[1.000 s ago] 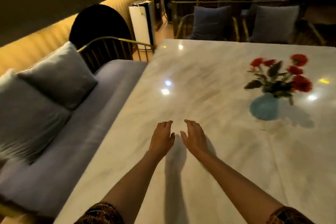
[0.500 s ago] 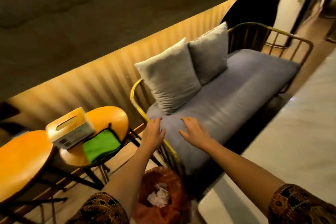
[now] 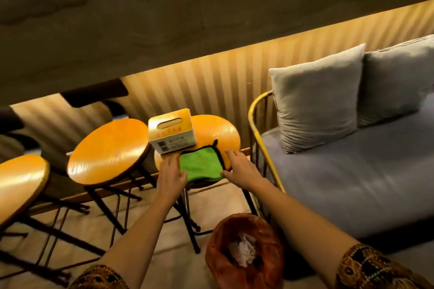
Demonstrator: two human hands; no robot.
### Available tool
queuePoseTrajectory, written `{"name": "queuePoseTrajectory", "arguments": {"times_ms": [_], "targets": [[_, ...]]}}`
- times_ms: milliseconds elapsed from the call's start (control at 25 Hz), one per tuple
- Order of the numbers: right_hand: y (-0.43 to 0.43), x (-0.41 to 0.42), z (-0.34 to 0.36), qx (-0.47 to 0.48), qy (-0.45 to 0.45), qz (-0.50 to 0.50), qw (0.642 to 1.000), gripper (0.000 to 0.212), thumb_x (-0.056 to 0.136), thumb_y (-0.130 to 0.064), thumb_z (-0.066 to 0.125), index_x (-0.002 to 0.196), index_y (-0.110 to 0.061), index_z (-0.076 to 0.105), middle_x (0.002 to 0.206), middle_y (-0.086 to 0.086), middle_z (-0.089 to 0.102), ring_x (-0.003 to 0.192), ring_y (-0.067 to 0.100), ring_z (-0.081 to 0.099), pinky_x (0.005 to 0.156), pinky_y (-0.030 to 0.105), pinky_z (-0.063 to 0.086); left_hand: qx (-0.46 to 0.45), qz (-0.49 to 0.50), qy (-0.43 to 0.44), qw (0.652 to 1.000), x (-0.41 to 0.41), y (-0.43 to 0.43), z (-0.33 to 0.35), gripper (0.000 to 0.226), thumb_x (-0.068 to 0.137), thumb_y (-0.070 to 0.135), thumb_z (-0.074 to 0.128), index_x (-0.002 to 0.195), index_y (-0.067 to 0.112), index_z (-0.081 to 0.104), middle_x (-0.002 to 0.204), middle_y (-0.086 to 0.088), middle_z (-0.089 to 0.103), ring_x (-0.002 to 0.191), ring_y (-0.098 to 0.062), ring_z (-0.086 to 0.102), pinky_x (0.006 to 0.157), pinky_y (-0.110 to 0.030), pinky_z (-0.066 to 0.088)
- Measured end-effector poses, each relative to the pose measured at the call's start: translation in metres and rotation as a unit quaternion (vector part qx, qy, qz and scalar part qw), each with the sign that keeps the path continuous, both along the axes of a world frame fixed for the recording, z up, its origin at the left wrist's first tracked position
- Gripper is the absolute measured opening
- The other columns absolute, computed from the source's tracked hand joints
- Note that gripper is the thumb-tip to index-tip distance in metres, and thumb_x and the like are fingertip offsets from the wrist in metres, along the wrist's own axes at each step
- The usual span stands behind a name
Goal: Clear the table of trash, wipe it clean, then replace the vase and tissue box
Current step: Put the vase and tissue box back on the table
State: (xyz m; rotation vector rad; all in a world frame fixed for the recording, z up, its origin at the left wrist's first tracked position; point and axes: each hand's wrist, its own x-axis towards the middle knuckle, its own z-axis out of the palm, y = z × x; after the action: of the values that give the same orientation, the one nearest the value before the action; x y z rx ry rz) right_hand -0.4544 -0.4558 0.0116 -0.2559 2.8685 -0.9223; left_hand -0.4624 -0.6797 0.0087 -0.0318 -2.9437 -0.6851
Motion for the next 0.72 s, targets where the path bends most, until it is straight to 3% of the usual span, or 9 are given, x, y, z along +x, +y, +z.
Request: {"name": "queuePoseTrajectory", "arguments": {"times_ms": [200,360,440,520,600,720], "targets": [[-0.058,-0.091,-0.008,-0.032,-0.028,0.025,0.999,0.093,0.084,-0.031,0.069,0.151,-0.011,0.007,0.153,0.013,0.025,0.138,0.032,0.031,0.108,0.045,0.035,0.097,0.156,0.021,0.983,-0.074,-0.055,0.001,0.065,0.080,0.010,0.066,0.136,0.006,0.034,0.132,-0.017,0.041,0.124,-0.034,0.039,0.098,-0.044,0.041],[-0.093,-0.158,-0.020,-0.106,-0.077,-0.005,0.991,0.116,0.077,-0.033,0.077,0.151,-0.008,-0.008,0.158,0.015,0.011,0.143,0.033,0.021,0.111,0.049,0.031,0.174,0.193,-0.059,0.964,-0.127,-0.085,-0.006,0.094,0.076,0.018,0.077,0.148,0.006,0.018,0.149,-0.017,0.031,0.135,-0.034,0.035,0.106,-0.046,0.037],[-0.107,-0.177,-0.030,-0.172,-0.096,-0.016,0.980,0.116,0.072,-0.036,0.081,0.151,-0.009,0.001,0.154,0.012,0.025,0.138,0.029,0.031,0.108,0.044,0.036,0.214,0.160,-0.090,0.960,-0.142,-0.087,-0.013,0.090,0.074,0.012,0.078,0.146,0.010,0.024,0.143,-0.013,0.042,0.130,-0.031,0.042,0.098,-0.041,0.041],[-0.117,-0.182,-0.040,-0.235,-0.095,-0.029,0.967,0.100,0.072,-0.027,0.082,0.147,-0.012,0.017,0.134,0.002,0.048,0.119,0.015,0.048,0.092,0.026,0.045,0.274,0.135,-0.093,0.948,-0.149,-0.086,-0.019,0.080,0.072,0.002,0.077,0.139,0.013,0.035,0.131,-0.010,0.053,0.121,-0.028,0.050,0.088,-0.037,0.045],[-0.118,-0.178,-0.043,-0.277,-0.085,-0.029,0.957,0.093,0.073,-0.014,0.081,0.145,-0.017,0.022,0.125,-0.002,0.052,0.110,0.009,0.049,0.081,0.012,0.044,0.324,0.128,-0.079,0.934,-0.151,-0.086,-0.023,0.077,0.070,-0.004,0.075,0.134,0.016,0.039,0.126,-0.009,0.055,0.118,-0.028,0.052,0.090,-0.041,0.049],[-0.106,-0.168,-0.044,-0.319,-0.075,-0.036,0.944,0.095,0.071,-0.008,0.081,0.145,-0.023,0.023,0.134,0.003,0.051,0.124,0.017,0.048,0.093,0.026,0.048,0.329,0.102,-0.068,0.936,-0.145,-0.077,-0.024,0.076,0.068,-0.003,0.076,0.130,0.024,0.042,0.121,-0.002,0.057,0.117,-0.024,0.053,0.092,-0.046,0.050]]}}
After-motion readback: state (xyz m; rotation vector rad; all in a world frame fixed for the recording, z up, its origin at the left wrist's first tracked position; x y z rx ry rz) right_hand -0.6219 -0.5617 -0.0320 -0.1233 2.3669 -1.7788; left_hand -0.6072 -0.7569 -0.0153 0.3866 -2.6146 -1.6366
